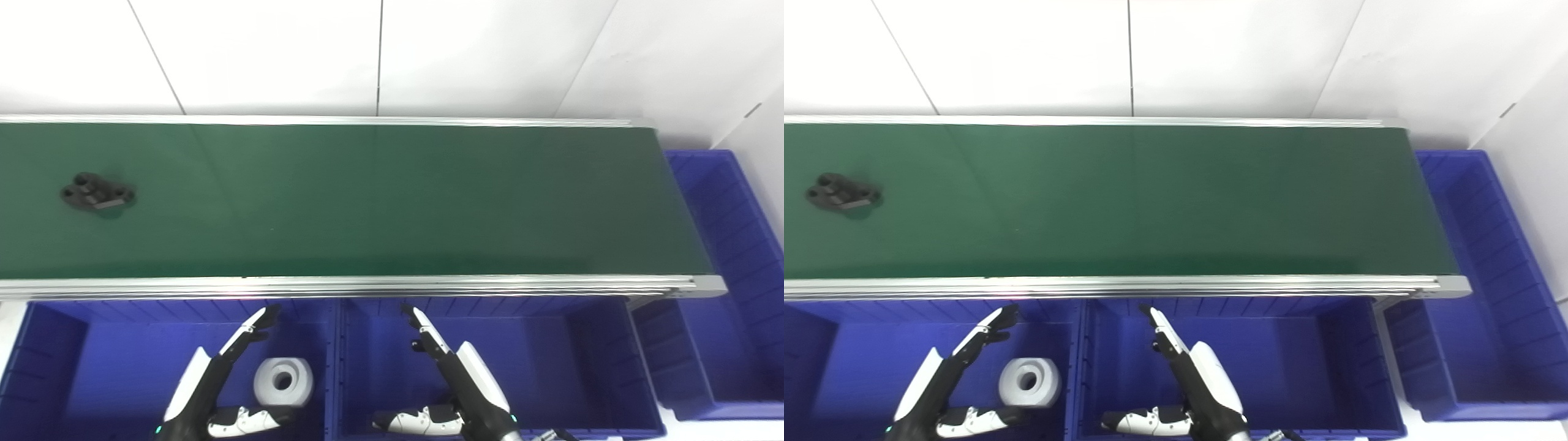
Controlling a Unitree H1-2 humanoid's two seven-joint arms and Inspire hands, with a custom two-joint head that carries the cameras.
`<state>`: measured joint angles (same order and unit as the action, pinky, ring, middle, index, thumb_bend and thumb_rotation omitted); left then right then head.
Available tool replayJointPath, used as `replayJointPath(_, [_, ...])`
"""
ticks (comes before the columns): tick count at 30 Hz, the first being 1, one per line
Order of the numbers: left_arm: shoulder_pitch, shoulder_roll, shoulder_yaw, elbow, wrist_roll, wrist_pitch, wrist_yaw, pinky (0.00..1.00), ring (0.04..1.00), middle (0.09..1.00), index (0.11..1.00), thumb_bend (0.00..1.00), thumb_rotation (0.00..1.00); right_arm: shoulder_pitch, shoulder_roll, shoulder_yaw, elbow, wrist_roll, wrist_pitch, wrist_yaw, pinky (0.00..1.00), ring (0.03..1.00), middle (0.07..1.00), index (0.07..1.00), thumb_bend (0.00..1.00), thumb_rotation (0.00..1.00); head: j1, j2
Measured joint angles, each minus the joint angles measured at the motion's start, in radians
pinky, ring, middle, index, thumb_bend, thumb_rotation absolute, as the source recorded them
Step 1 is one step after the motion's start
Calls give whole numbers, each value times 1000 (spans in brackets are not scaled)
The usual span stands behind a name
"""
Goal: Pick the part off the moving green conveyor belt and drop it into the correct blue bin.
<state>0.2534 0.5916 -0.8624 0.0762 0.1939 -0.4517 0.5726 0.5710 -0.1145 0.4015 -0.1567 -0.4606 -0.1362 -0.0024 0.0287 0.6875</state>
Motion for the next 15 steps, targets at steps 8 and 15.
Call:
replayJointPath(8, [-40, -21, -63, 80, 18, 0, 52, 737, 814, 855, 847, 796, 580, -23, -22, -19, 95, 16, -62, -27, 781, 951, 1000, 1000, 860, 407, 112, -105])
replayJointPath(15, [-79, -24, -123, 125, 39, 0, 127, 727, 810, 849, 832, 790, 576, -44, -25, -26, 145, 27, -101, -34, 767, 942, 1000, 1000, 862, 358, 122, -158])
